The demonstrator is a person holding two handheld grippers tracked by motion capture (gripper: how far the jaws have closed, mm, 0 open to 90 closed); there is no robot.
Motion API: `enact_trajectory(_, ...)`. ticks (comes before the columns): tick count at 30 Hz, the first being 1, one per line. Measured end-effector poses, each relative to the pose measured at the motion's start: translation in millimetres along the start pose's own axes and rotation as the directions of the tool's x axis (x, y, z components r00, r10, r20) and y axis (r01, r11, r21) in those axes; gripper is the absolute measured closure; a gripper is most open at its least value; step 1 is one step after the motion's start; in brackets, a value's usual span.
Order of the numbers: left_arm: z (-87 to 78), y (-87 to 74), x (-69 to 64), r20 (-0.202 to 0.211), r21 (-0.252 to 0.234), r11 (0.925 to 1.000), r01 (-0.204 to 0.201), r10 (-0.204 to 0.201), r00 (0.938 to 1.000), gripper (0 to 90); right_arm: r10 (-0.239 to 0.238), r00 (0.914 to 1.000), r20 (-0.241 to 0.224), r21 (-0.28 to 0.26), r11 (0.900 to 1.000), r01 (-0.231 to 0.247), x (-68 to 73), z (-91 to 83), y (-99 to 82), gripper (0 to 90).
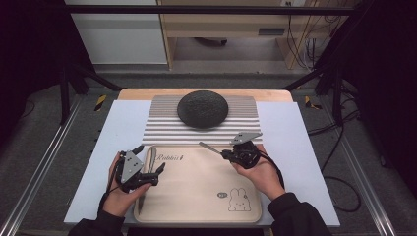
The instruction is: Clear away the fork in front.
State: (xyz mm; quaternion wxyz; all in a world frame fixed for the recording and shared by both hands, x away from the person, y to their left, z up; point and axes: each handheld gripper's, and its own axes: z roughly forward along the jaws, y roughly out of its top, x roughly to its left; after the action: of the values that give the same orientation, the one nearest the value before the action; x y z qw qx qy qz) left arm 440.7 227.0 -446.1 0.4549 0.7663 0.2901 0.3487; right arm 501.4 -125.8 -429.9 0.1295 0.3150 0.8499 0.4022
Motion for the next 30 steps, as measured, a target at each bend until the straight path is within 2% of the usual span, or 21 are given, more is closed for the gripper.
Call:
enact_trajectory(3,10.8,1.5,-5.5,0.024,0.041,0.9989,-0.024,0.023,0.9995,9.6,-0.036,0.9994,0.001,0.055,0.9978,0.035,4.7,12.0,-1.4,85.7)
enact_trajectory(6,13.3,0.9,-11.2,0.034,0.041,0.9983,-0.041,0.040,0.9986,9.6,-0.045,0.9989,-0.010,0.075,0.9961,0.046,8.3,24.3,-5.3,85.8)
enact_trajectory(9,11.0,2.3,-13.9,0.034,0.029,0.9984,-0.050,0.049,0.9982,9.6,-0.012,0.9997,-0.022,0.052,0.9986,0.013,8.5,27.1,-7.2,85.8)
enact_trajectory(13,11.0,2.4,-16.9,0.038,0.026,0.9974,-0.067,0.066,0.9971,9.6,0.005,0.9995,-0.031,0.038,0.9993,-0.004,7.5,26.6,-9.3,85.8)
enact_trajectory(16,13.3,3.7,-21.0,0.050,0.033,0.9948,-0.096,0.094,0.9943,9.6,0.029,0.9984,-0.050,0.025,0.9993,-0.028,7.1,24.4,-7.9,85.8)
enact_trajectory(17,14.2,4.7,-22.9,0.051,0.032,0.9932,-0.112,0.110,0.9926,9.6,0.023,0.9985,-0.049,0.020,0.9996,-0.022,7.7,23.5,-6.6,85.8)
enact_trajectory(21,20.0,11.0,-31.4,0.065,0.037,0.9810,-0.191,0.188,0.9800,10.2,0.007,0.9983,-0.057,0.018,0.9998,-0.006,11.7,19.5,-0.1,85.8)
enact_trajectory(24,25.6,16.4,-38.6,0.072,0.042,0.9630,-0.266,0.263,0.9622,10.8,-0.006,0.9977,-0.067,0.015,0.9999,0.007,16.7,16.4,5.8,85.8)
enact_trajectory(27,32.2,20.8,-44.9,0.076,0.045,0.9477,-0.316,0.312,0.9470,12.3,-0.020,0.9964,-0.083,0.009,0.9998,0.020,22.0,14.5,11.7,85.7)
enact_trajectory(30,38.5,23.4,-49.8,0.075,0.050,0.9353,-0.350,0.346,0.9351,13.7,-0.036,0.9948,-0.096,0.006,0.9993,0.036,27.4,14.3,17.3,85.8)
